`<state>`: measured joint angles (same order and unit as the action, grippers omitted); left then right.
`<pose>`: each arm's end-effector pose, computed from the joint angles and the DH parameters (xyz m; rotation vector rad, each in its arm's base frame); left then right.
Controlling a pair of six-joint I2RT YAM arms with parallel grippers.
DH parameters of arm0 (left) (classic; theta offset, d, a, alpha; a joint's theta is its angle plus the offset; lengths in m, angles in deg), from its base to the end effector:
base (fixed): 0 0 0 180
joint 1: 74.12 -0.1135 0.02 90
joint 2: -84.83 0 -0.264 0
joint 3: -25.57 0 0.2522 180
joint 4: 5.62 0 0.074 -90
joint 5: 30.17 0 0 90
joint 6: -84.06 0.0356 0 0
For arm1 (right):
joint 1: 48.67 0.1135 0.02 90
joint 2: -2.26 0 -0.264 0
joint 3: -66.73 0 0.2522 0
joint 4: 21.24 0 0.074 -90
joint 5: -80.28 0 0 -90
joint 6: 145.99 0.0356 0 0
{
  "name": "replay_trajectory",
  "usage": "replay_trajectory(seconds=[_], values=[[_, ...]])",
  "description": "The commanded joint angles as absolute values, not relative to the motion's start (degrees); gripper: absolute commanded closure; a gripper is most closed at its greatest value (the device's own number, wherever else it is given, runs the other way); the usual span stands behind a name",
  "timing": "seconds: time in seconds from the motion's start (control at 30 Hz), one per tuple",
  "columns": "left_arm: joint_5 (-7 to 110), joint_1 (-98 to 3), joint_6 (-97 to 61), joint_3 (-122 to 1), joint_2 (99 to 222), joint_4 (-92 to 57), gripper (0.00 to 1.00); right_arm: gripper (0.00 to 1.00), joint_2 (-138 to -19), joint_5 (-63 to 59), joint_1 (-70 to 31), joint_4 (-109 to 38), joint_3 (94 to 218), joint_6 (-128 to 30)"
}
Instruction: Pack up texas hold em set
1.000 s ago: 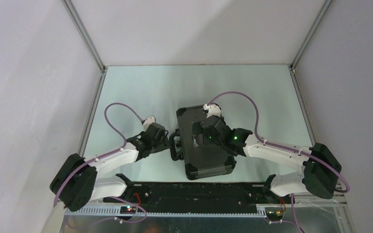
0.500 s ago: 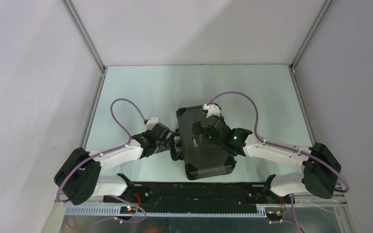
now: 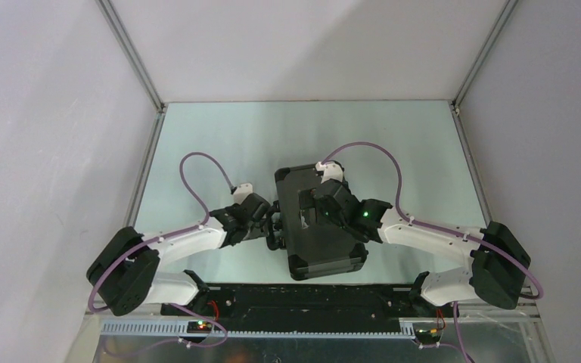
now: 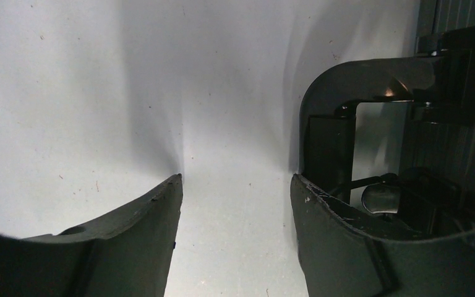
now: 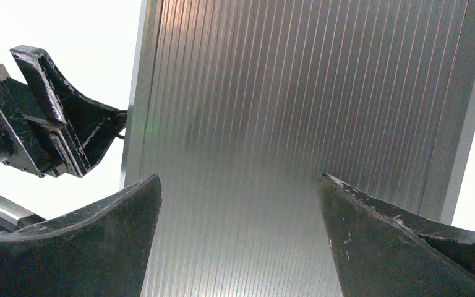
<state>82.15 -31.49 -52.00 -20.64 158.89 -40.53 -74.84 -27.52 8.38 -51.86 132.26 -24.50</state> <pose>0.1706 -0.1387 0.1545 -0.1970 2.5305 -0.0717 0.1658 0.2358 0.2478 -0.3532 2.2789 0.4538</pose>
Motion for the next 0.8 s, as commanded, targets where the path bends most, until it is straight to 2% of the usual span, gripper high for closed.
replay_trajectory(seconds=[0.0,0.33,0.77], values=[[80.0,-30.4,-53.9,-20.4,156.5,-39.5,0.31,0.00,-76.6,-27.1,8.6,-54.6,132.7,-23.6],[82.0,-30.4,-53.6,-20.7,151.1,-37.2,0.31,0.01,-76.9,-26.8,8.6,-54.6,132.7,-23.3],[78.4,-30.4,-53.7,-19.8,156.6,-31.1,0.32,0.01,-76.9,-26.8,8.6,-55.3,132.7,-22.9]])
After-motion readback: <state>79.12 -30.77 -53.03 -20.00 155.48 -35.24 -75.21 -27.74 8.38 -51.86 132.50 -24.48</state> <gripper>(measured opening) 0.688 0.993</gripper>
